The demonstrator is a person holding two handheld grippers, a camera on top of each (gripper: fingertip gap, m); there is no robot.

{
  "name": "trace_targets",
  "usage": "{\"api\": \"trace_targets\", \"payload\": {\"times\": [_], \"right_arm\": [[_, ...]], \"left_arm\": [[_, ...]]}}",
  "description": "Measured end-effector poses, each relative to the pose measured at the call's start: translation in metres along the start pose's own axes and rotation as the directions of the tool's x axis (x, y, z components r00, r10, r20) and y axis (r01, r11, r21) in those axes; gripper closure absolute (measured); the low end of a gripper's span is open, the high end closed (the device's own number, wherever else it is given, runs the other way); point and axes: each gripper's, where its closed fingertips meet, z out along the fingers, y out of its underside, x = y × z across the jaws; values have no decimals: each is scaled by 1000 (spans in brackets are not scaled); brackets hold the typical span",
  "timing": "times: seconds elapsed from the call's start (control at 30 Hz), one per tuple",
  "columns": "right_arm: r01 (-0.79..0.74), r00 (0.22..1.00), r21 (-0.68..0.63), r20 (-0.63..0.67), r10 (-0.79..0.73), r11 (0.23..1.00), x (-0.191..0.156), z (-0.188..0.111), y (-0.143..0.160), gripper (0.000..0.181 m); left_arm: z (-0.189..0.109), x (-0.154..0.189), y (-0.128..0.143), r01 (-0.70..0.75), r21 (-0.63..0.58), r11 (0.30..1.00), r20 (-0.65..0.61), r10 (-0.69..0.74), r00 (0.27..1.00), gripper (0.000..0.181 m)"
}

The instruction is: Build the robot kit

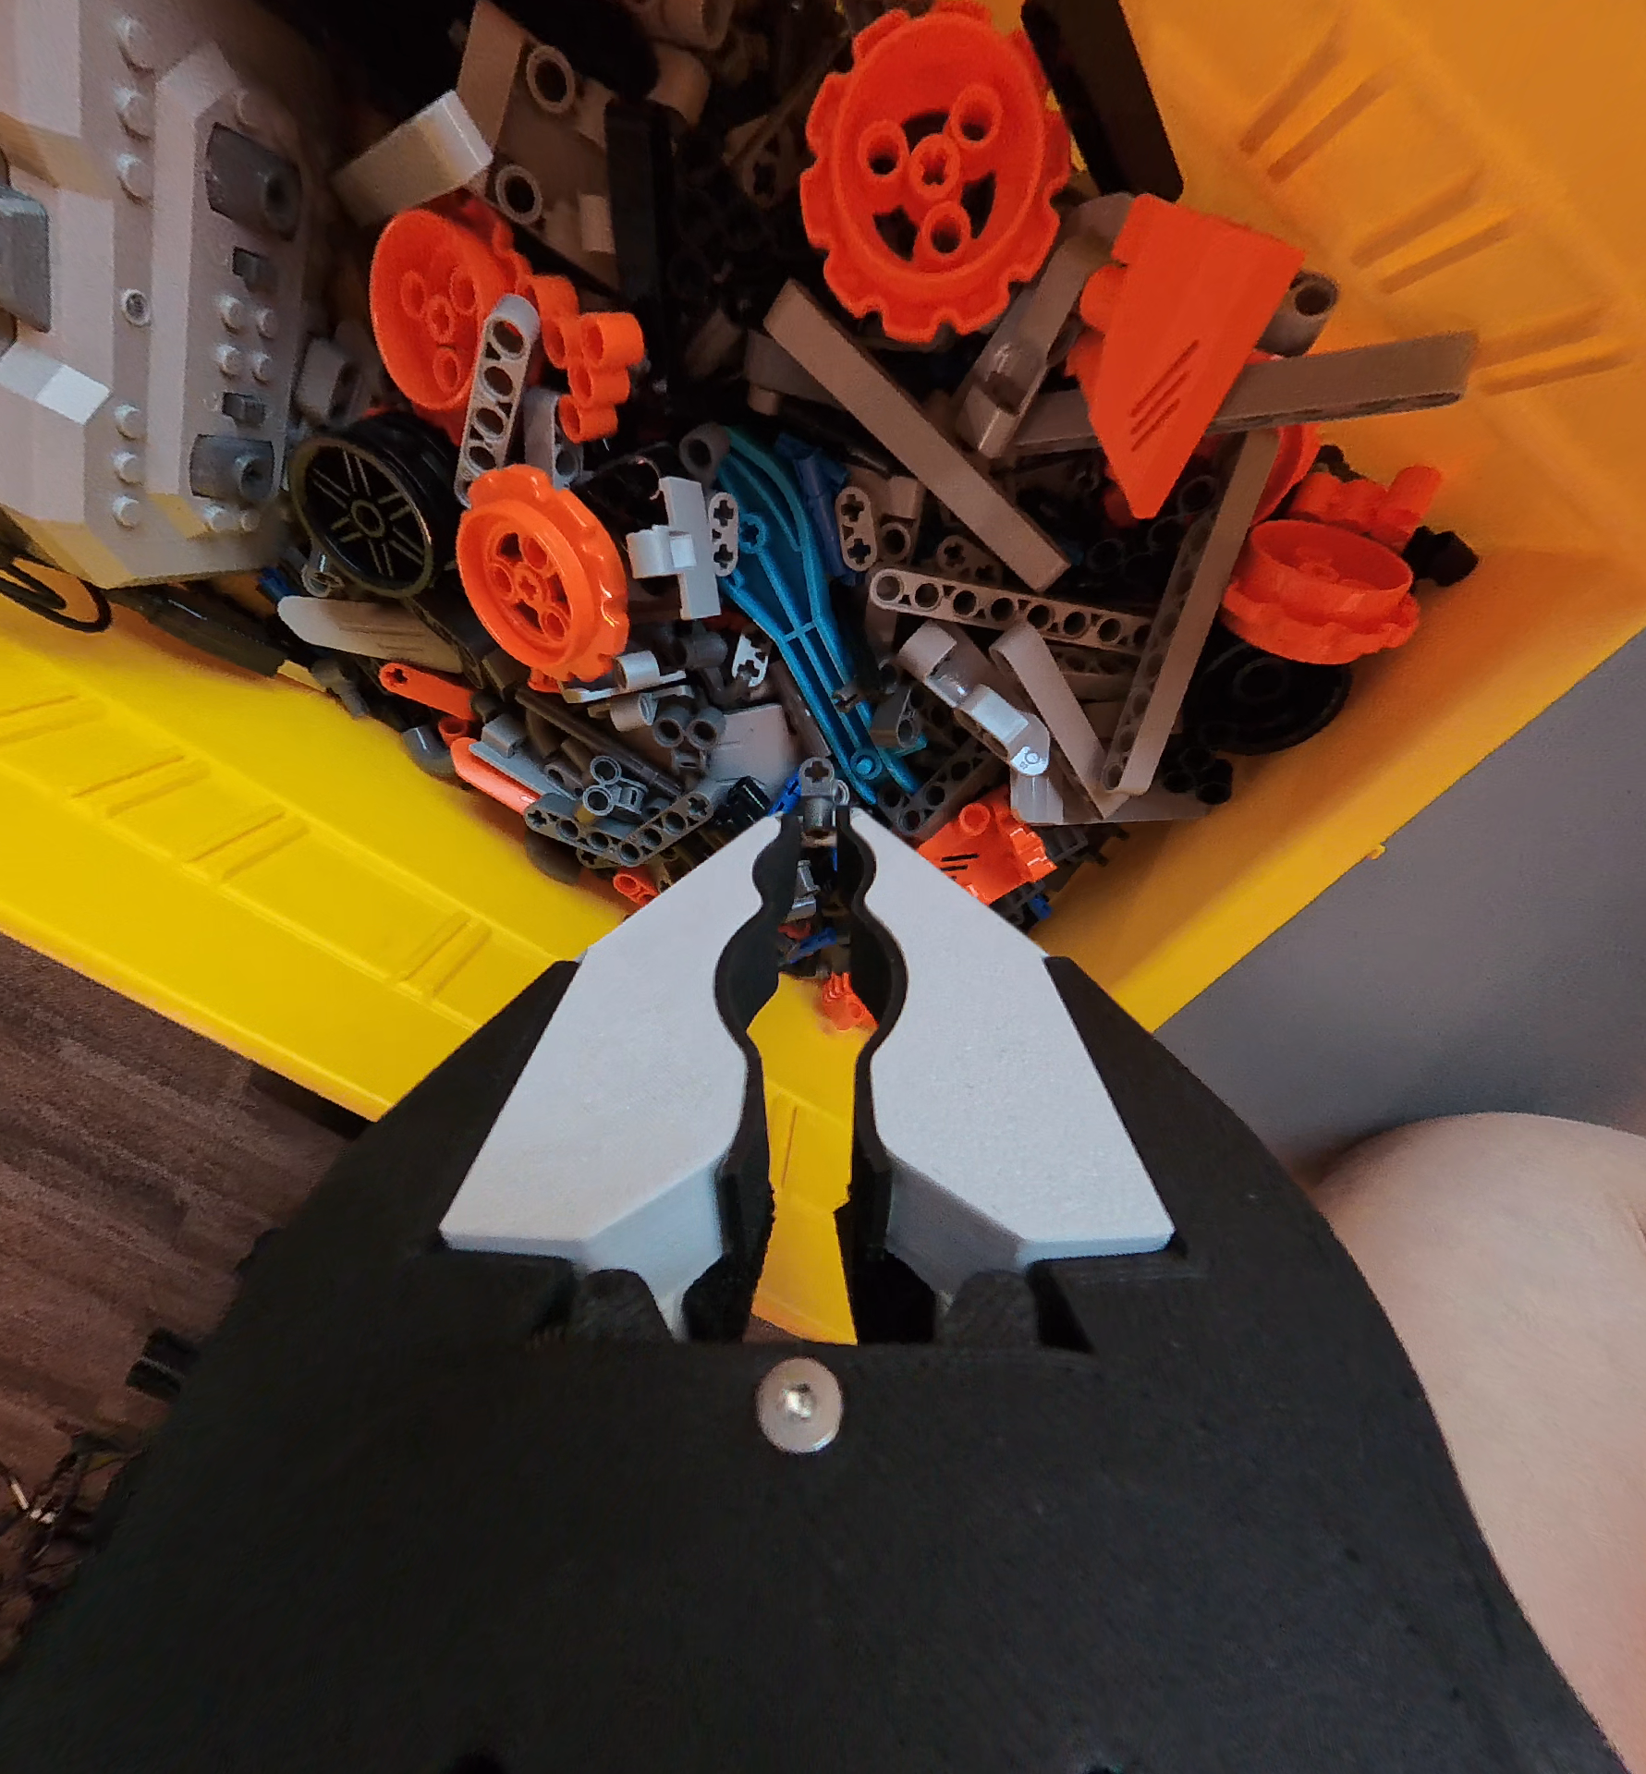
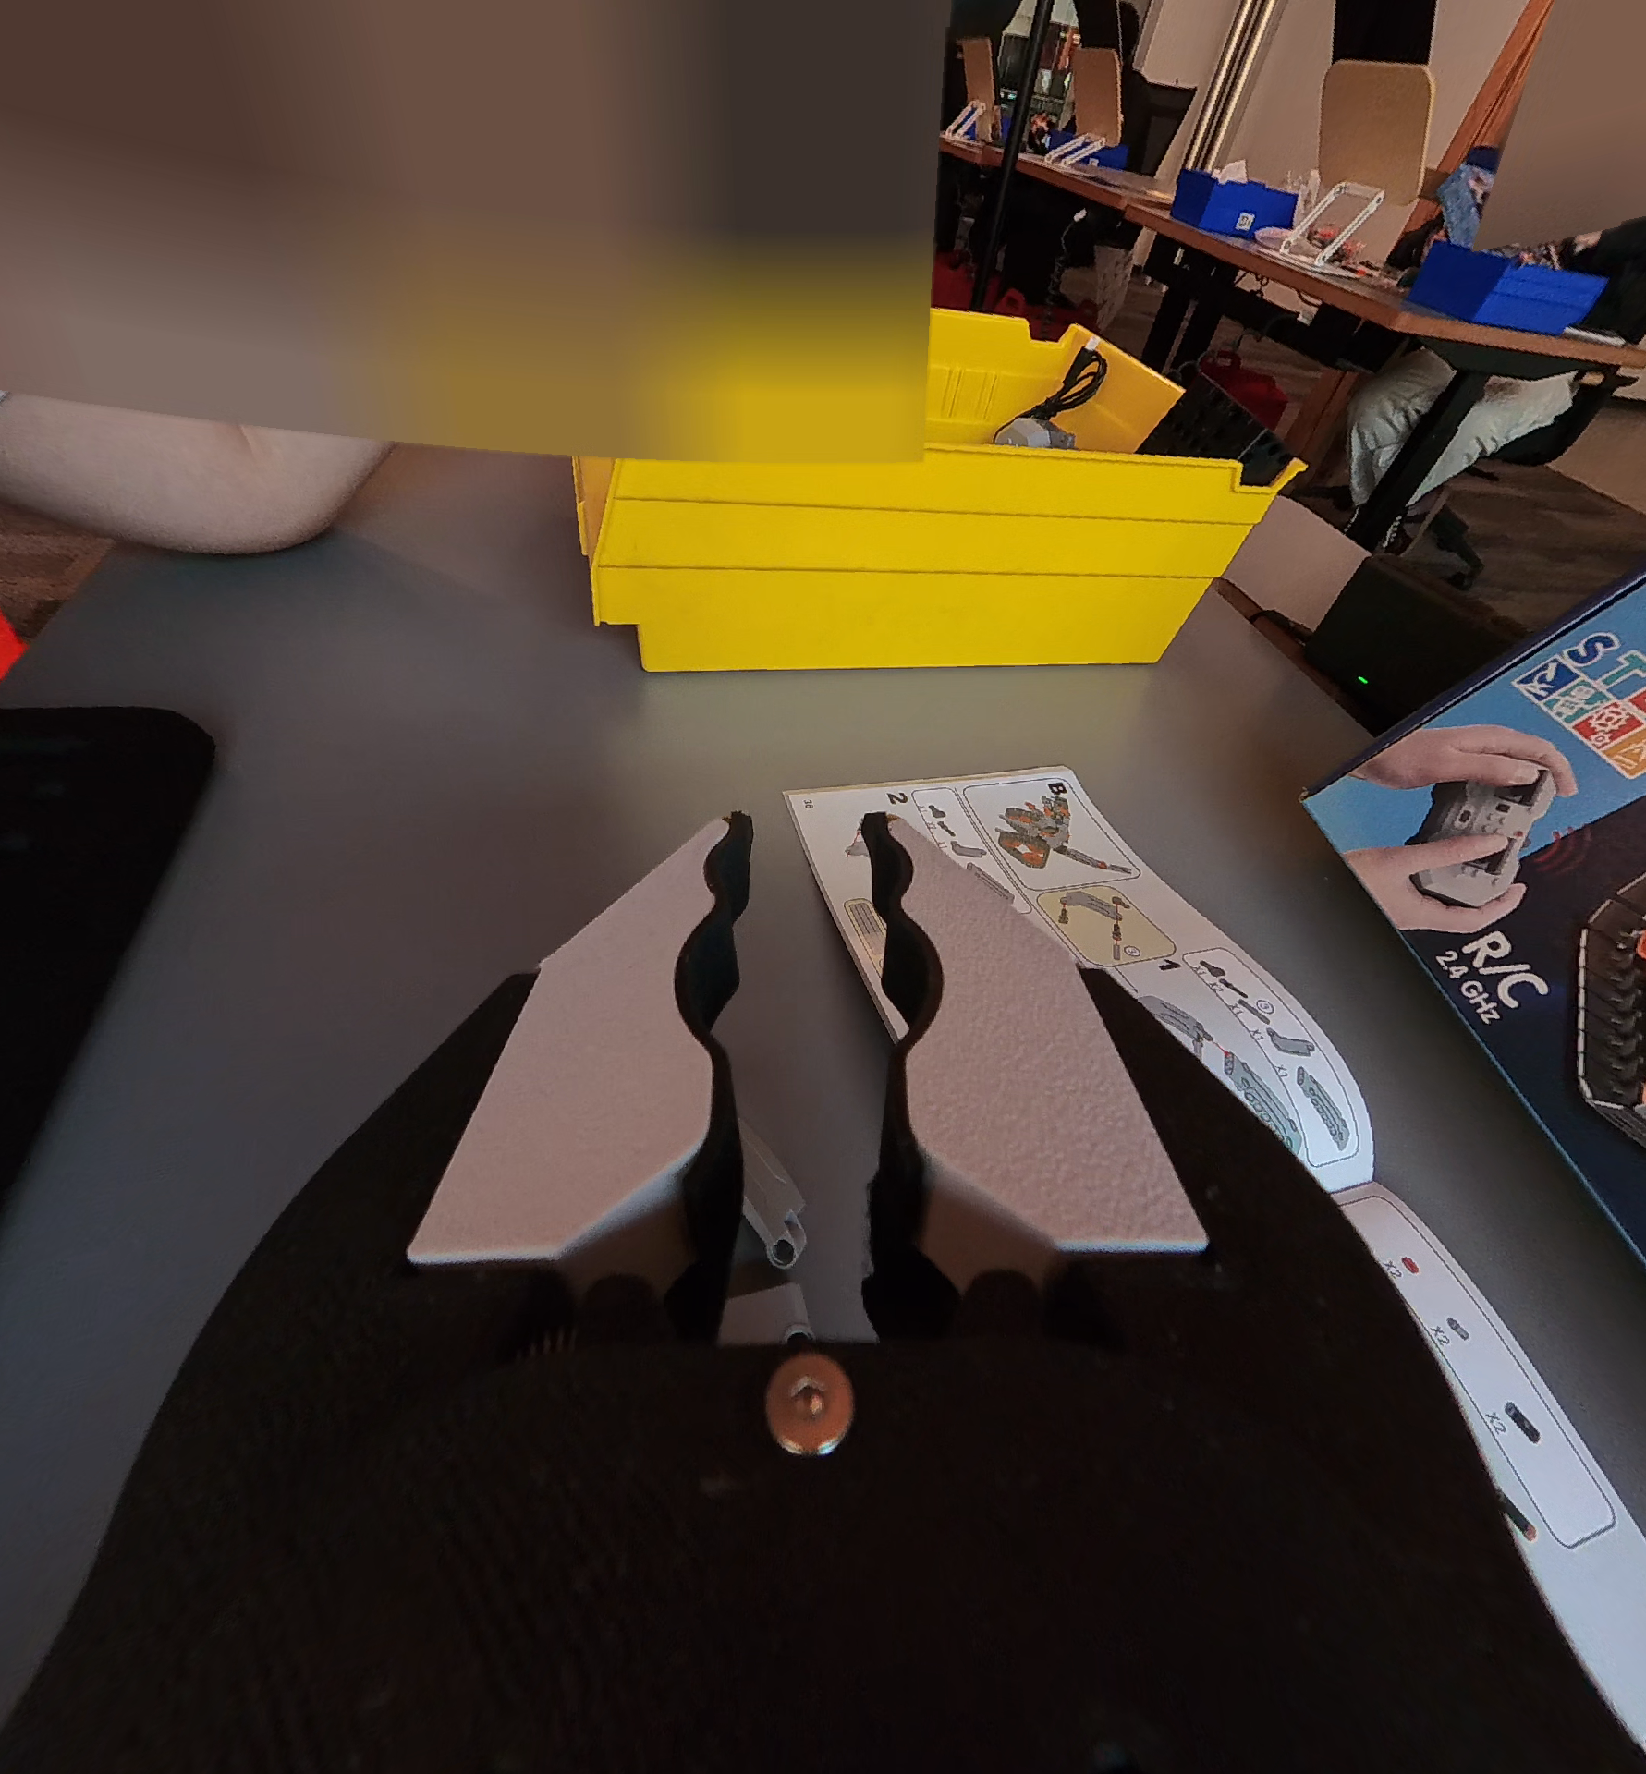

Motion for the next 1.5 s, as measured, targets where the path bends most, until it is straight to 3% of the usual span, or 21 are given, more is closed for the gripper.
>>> {"api": "trace_targets", "payload": {"times": [0.2, 0.43, 0.77, 1.2, 1.33, 1.5], "right_arm": [[-5, 1000, -6, 2, 5, 1000, 1, 0, 2, 157], [-4, 1000, -10, 5, 4, 1000, 0, -1, 3, 158], [-4, 1000, -18, 7, 4, 1000, 1, -2, 5, 158], [-4, 1000, -31, 14, 5, 1000, 0, -1, 7, 158], [-8, 1000, -38, 18, 9, 999, 0, 0, 9, 158], [-8, 1000, -43, 23, 9, 999, -1, 0, 10, 158]], "left_arm": [[1, 6, -2, -7, -24, 1000, -4, 7, 1000, 162], [9, 18, -14, -100, -3, 995, -65, 99, 993, 168], [19, 18, -10, -107, -40, 993, -97, 103, 990, 173], [3, 7, -5, -80, 57, 995, -57, 83, 995, 181], [6, 14, -16, -97, 76, 992, -85, 104, 991, 169], [18, 16, -11, -94, 6, 996, -114, 94, 989, 162]]}}
